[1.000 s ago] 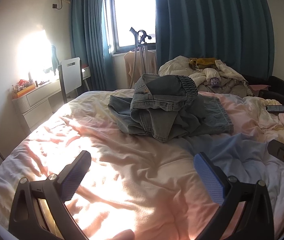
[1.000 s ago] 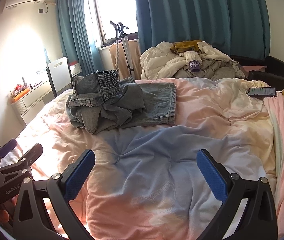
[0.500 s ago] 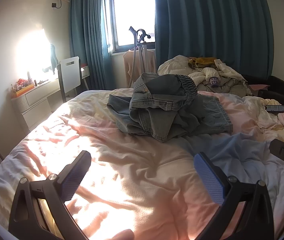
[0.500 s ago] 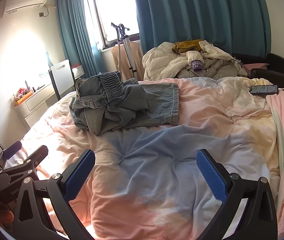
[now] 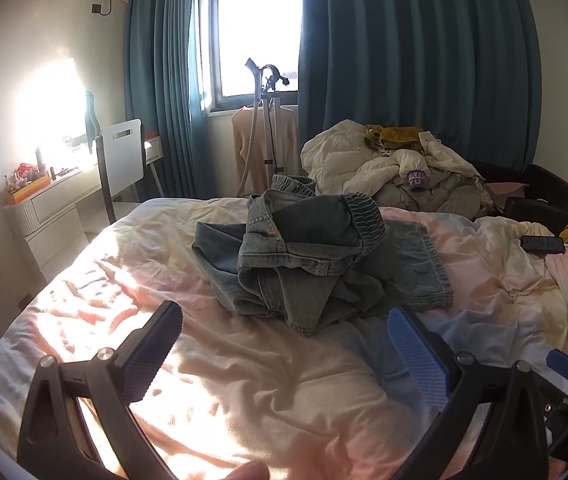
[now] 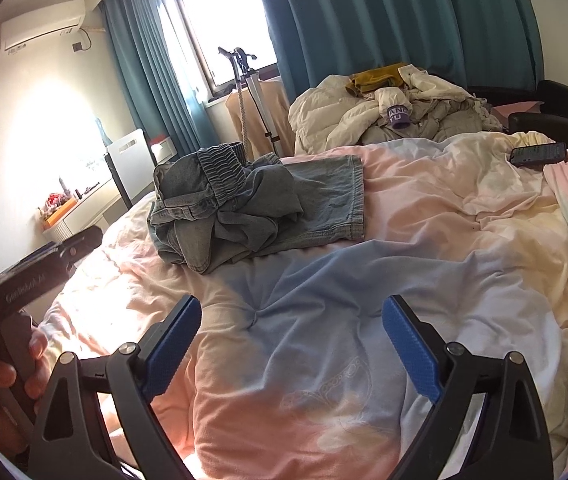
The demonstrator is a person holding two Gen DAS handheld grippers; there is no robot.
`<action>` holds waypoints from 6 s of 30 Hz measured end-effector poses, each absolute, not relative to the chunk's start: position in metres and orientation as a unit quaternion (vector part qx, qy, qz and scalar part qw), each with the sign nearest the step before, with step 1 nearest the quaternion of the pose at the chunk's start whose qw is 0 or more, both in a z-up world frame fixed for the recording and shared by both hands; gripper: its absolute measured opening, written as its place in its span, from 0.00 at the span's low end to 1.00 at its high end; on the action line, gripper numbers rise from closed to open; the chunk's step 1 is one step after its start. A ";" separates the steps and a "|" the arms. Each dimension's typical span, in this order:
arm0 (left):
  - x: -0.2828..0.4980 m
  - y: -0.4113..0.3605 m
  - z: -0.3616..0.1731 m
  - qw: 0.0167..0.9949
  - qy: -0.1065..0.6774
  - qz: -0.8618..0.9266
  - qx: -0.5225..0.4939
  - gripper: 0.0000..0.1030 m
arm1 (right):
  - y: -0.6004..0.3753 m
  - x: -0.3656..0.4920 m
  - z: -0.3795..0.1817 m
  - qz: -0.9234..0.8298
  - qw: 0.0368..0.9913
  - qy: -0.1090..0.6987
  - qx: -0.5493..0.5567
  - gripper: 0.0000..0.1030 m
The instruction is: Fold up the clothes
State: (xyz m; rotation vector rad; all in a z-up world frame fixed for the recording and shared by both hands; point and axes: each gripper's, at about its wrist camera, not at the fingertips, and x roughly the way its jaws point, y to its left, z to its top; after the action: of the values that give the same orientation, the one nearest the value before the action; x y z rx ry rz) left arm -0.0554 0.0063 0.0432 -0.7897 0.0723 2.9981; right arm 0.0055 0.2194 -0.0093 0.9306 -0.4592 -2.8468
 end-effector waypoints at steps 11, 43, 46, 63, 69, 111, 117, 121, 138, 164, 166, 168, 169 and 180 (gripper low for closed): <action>-0.103 -0.037 0.027 0.015 -0.012 0.964 -0.264 1.00 | 0.228 -0.050 -0.022 -0.915 0.081 -0.216 0.331 0.88; -0.164 -0.105 -0.045 0.060 -0.180 0.918 -0.348 1.00 | 0.164 -0.242 -0.022 -0.830 0.297 -0.309 0.356 0.54; -0.163 -0.104 -0.042 0.059 -0.171 0.922 -0.341 1.00 | 0.159 -0.235 -0.015 -0.809 0.350 -0.313 0.353 0.50; -0.176 -0.124 -0.049 0.072 -0.222 0.914 -0.332 1.00 | 0.131 -0.250 0.007 -0.795 0.301 -0.296 0.434 0.14; -0.162 -0.127 -0.036 0.083 -0.223 0.921 -0.309 1.00 | 0.160 -0.187 0.056 -0.836 0.268 -0.310 0.365 0.12; -0.170 -0.118 -0.053 0.136 -0.336 0.829 -0.425 1.00 | 0.463 0.047 -0.013 -0.865 -0.158 -0.361 0.311 0.39; -0.216 -0.130 -0.048 0.141 -0.368 0.824 -0.408 0.99 | 0.455 0.049 0.004 -0.880 -0.236 -0.309 0.274 0.40; -0.254 -0.125 -0.039 0.141 -0.351 0.834 -0.402 0.94 | 0.436 0.030 0.004 -0.897 -0.200 -0.275 0.283 0.40; -0.327 -0.071 -0.065 0.029 -0.134 0.875 -0.465 0.08 | 0.397 -0.067 -0.073 -0.893 -0.150 -0.197 0.375 0.40; -0.043 -0.012 -0.014 0.137 -0.022 0.903 -0.407 0.01 | 0.345 -0.025 -0.049 -0.894 -0.037 -0.182 0.407 0.40; -0.048 -0.013 -0.027 0.128 -0.012 0.897 -0.423 0.01 | 0.338 -0.029 -0.058 -0.887 -0.043 -0.158 0.433 0.40; -0.048 -0.016 -0.029 0.128 -0.019 0.898 -0.421 0.01 | 0.334 -0.032 -0.064 -0.882 -0.045 -0.144 0.446 0.40; -0.047 -0.017 -0.027 0.131 -0.025 0.900 -0.415 0.01 | 0.334 -0.032 -0.066 -0.881 -0.045 -0.145 0.448 0.40; -0.022 -0.019 0.035 0.124 -0.007 0.940 -0.317 0.55 | 0.353 -0.018 -0.055 -0.878 -0.044 -0.216 0.425 0.40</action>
State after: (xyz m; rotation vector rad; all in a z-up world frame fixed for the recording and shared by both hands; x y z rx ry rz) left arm -0.0225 -0.0191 0.0354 -0.9239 -0.0202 2.7424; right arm -0.0179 0.3535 -0.0554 1.3724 -0.6997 -2.8382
